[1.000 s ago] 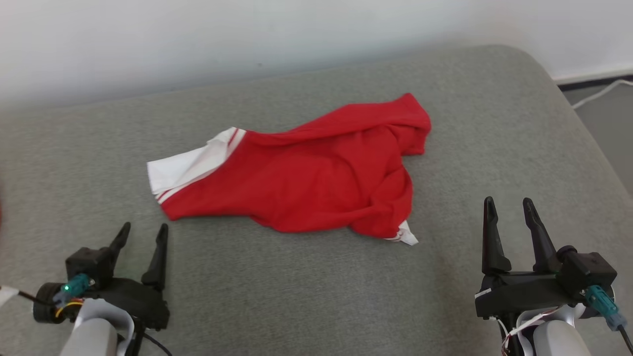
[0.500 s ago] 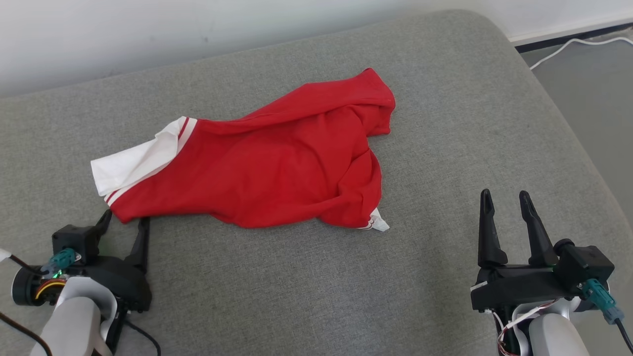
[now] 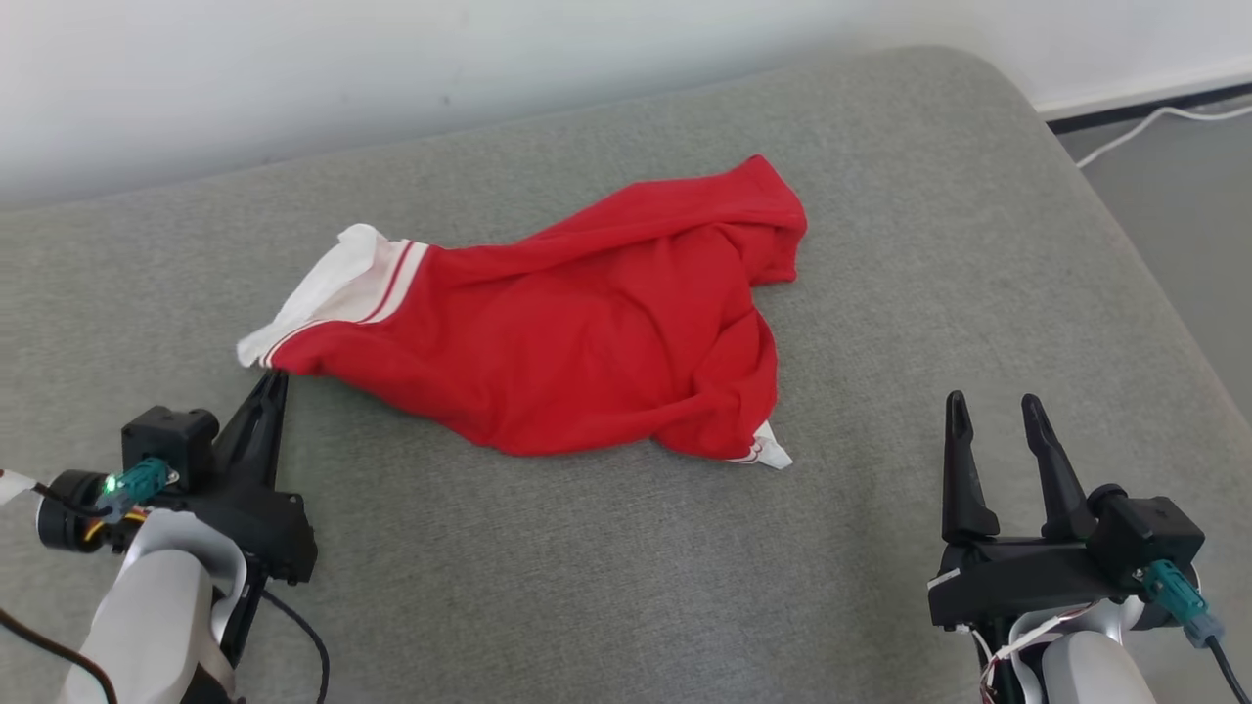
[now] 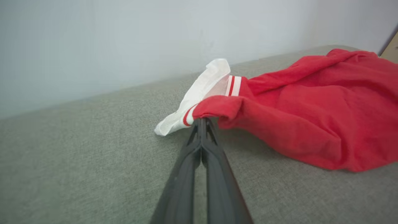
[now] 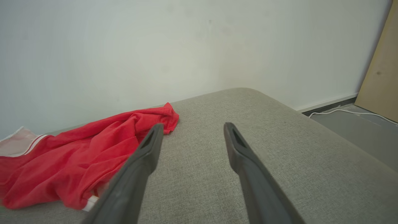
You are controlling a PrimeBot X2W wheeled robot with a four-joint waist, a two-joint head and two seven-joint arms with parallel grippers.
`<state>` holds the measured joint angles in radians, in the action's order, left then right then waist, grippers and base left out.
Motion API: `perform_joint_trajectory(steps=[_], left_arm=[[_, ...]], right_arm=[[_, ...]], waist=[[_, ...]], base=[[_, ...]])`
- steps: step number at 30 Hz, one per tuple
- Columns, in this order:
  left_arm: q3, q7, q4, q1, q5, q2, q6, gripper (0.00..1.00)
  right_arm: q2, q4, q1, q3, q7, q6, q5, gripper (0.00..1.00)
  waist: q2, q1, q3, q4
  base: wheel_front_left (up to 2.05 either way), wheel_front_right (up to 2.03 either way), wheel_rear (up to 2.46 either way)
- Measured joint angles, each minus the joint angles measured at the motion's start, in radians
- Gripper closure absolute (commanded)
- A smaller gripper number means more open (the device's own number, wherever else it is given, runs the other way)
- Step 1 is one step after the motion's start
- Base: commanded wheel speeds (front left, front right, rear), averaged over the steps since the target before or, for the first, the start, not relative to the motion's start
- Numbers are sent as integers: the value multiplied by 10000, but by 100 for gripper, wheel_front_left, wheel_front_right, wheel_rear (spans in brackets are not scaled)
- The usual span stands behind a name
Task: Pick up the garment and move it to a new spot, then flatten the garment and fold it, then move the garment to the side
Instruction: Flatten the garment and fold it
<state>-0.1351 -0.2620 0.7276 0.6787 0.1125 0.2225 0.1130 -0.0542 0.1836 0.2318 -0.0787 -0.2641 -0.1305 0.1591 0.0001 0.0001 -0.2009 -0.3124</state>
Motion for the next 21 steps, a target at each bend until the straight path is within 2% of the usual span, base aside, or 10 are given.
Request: perform_joint_trajectory(steps=[10, 21], left_arm=[[-376, 0, -1179, -30, 44, 347, 105, 100], [-1250, 719, -3104, 865, 173, 1233, 171, 100]], right_arm=[[6, 290, -222, -40, 0, 0, 4, 0], [13, 441, -375, 15, 0, 0, 77, 0]], waist=[[-1, -1, 684, 553], [-1, -2, 1033, 888]], base=[[0, 0, 0], [0, 0, 0]])
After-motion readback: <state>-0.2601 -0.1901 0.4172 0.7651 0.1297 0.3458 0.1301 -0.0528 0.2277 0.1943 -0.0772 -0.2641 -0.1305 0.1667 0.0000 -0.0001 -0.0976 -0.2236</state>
